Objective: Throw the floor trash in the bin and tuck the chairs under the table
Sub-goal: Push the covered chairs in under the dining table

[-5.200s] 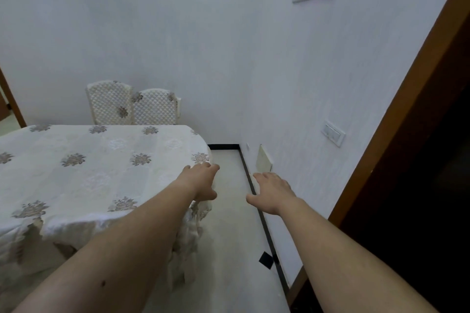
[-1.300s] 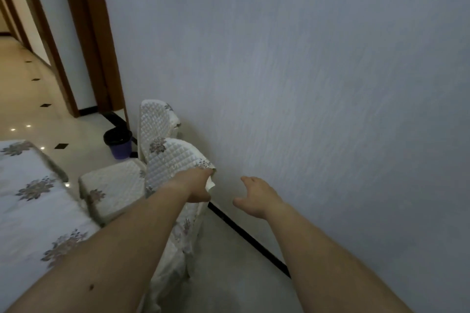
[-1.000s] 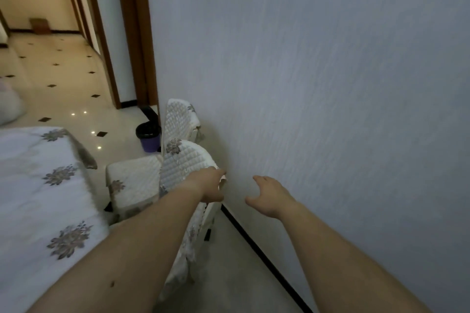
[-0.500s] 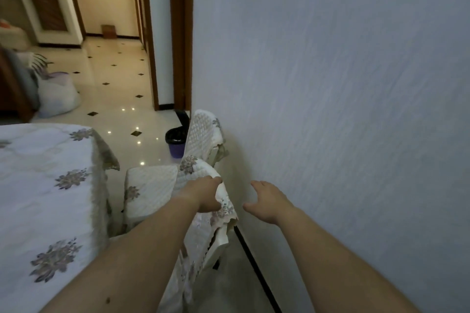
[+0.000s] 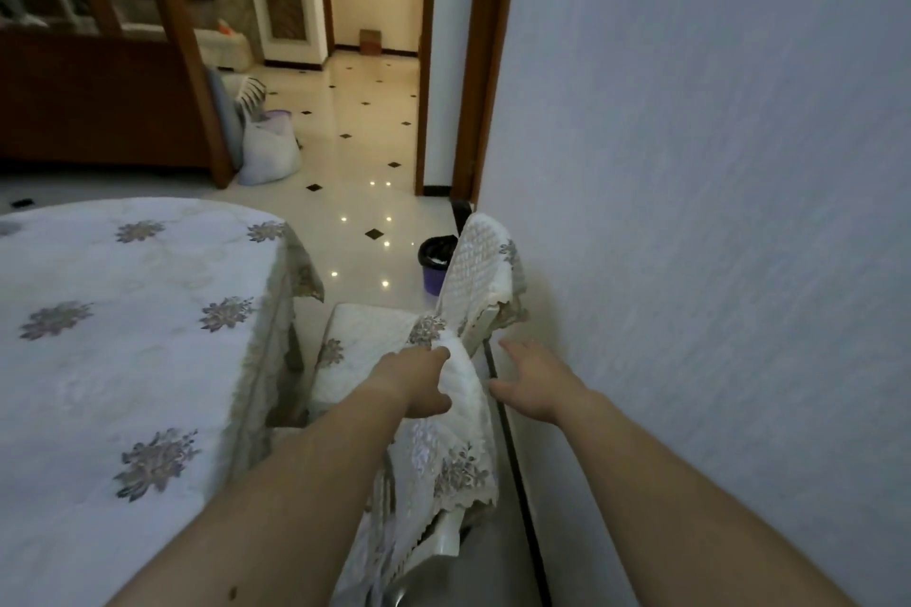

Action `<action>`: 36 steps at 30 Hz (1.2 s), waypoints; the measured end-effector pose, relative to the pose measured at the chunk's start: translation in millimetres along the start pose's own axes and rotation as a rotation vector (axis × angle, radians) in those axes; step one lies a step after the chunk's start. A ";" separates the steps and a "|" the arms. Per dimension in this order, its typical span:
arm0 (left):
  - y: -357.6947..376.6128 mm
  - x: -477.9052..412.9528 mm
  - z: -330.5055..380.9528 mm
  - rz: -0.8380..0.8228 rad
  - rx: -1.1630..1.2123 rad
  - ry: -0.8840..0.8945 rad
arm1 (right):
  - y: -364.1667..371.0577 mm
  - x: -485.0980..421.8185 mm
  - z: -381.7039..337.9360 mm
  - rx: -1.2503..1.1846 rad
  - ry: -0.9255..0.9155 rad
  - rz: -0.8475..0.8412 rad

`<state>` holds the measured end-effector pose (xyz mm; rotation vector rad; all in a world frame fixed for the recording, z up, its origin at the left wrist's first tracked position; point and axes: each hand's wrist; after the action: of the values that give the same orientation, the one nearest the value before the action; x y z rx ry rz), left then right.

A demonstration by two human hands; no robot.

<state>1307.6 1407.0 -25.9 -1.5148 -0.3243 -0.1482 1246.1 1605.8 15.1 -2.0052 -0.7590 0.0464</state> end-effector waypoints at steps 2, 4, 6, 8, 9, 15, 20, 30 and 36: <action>1.2 -4.3 4.8 0.013 0.042 -0.061 | -4.0 -20.2 5.2 0.000 -0.029 -0.035; 2.4 -9.0 11.3 0.029 0.097 -0.121 | -5.4 -43.1 12.9 -0.012 -0.071 -0.064; 5.1 -13.1 19.1 0.055 0.134 -0.188 | -6.0 -62.4 17.0 0.005 -0.131 -0.107; 6.6 -14.7 28.6 0.069 0.156 -0.271 | -6.0 -78.9 20.0 0.050 -0.191 -0.155; 7.9 -14.9 34.1 0.072 0.166 -0.311 | -6.1 -86.3 22.2 0.064 -0.225 -0.179; 27.1 -16.1 64.3 0.148 0.226 -0.493 | -4.8 -122.2 36.7 0.162 -0.359 -0.336; 55.4 -24.0 86.1 0.210 0.294 -0.612 | 0.4 -150.3 50.7 0.160 -0.431 -0.427; 97.4 -40.8 135.8 0.238 0.461 -0.763 | 25.2 -207.3 81.4 0.344 -0.590 -0.528; 116.1 -54.1 152.6 0.259 0.550 -0.810 | 36.5 -224.8 91.2 0.314 -0.593 -0.575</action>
<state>1272.7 1559.5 -149.2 -0.9908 -0.7349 0.7277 1052.9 1544.7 -123.2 -1.4134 -1.5754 0.4082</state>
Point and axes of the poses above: each hand's wrist, its own x-axis away from the middle knuckle, its own y-axis out of the palm, z = x × y, and after that the axes turned 14 degrees about -x, right-handed
